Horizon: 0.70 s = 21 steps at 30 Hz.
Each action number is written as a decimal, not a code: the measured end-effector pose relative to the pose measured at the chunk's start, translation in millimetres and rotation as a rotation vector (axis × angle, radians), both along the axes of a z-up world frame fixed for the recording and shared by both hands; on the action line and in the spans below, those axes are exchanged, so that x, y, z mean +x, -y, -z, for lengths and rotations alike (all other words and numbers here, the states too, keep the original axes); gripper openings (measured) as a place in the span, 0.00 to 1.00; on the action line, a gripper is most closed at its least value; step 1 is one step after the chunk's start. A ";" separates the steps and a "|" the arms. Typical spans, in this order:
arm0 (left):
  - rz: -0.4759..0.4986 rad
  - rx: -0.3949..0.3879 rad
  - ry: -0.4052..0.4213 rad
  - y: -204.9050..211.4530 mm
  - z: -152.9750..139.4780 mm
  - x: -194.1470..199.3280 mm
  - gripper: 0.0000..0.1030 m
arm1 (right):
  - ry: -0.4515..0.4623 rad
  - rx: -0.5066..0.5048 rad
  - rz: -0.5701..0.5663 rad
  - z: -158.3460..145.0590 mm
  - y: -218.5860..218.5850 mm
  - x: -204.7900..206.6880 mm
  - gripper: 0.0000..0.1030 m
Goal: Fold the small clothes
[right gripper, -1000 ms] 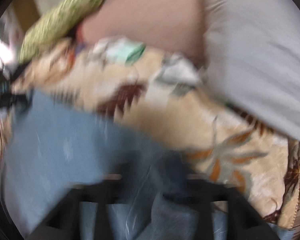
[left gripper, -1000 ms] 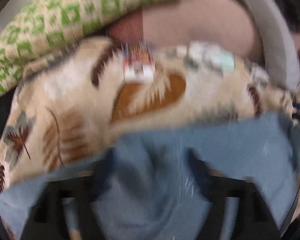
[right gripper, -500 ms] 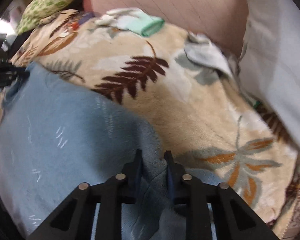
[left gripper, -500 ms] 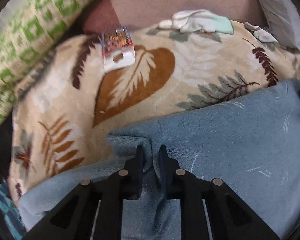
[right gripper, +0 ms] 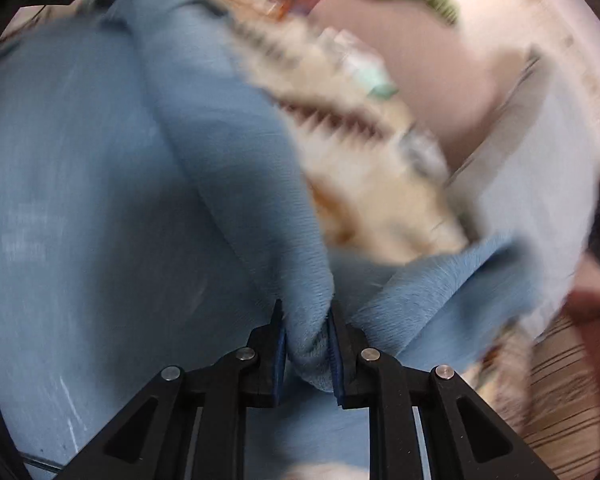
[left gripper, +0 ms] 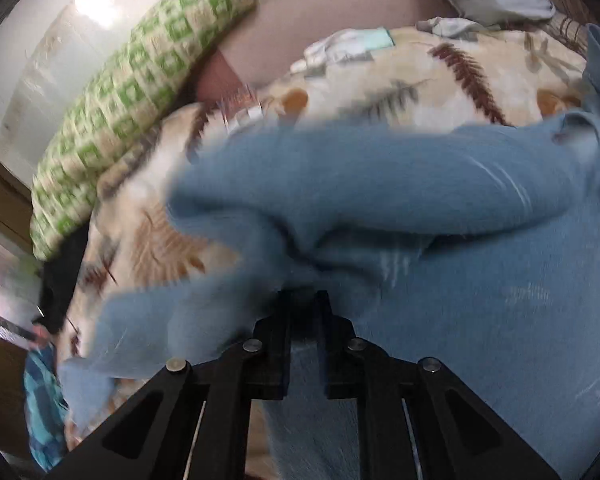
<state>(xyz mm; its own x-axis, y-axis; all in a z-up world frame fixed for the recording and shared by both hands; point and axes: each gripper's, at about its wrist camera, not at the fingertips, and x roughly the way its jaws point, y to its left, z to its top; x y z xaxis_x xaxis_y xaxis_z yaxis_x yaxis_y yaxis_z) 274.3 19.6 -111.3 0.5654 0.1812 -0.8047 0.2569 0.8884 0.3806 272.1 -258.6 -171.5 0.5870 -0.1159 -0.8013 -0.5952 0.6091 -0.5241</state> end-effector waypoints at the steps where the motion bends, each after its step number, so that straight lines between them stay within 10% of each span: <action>1: -0.006 -0.006 0.010 -1.9 -3.8 0.6 0.10 | 0.000 0.000 0.000 3.2 -0.2 -4.0 0.18; 5: -0.039 -0.002 0.095 -6.5 -28.9 16.4 0.09 | 0.065 0.081 0.050 -27.1 6.4 6.7 0.18; 11: -0.190 0.148 0.416 -15.8 -73.2 111.1 0.06 | 0.435 0.090 0.123 -89.5 12.1 96.3 0.18; 14: -0.315 -0.048 0.074 -45.1 -33.5 173.4 0.07 | 0.427 0.001 0.228 -56.9 7.3 163.3 0.23; 16: -0.305 -0.174 -0.053 -57.2 -8.3 172.1 0.11 | 0.126 0.045 0.243 -13.9 7.8 178.5 0.25; 19: -0.186 -0.224 -0.137 -50.5 4.1 170.6 0.43 | 0.048 0.146 0.245 -0.3 17.9 154.0 0.33; 21: -0.149 -0.209 -0.135 -42.2 -1.4 178.8 0.60 | -0.031 0.363 0.346 -23.3 42.6 159.5 0.90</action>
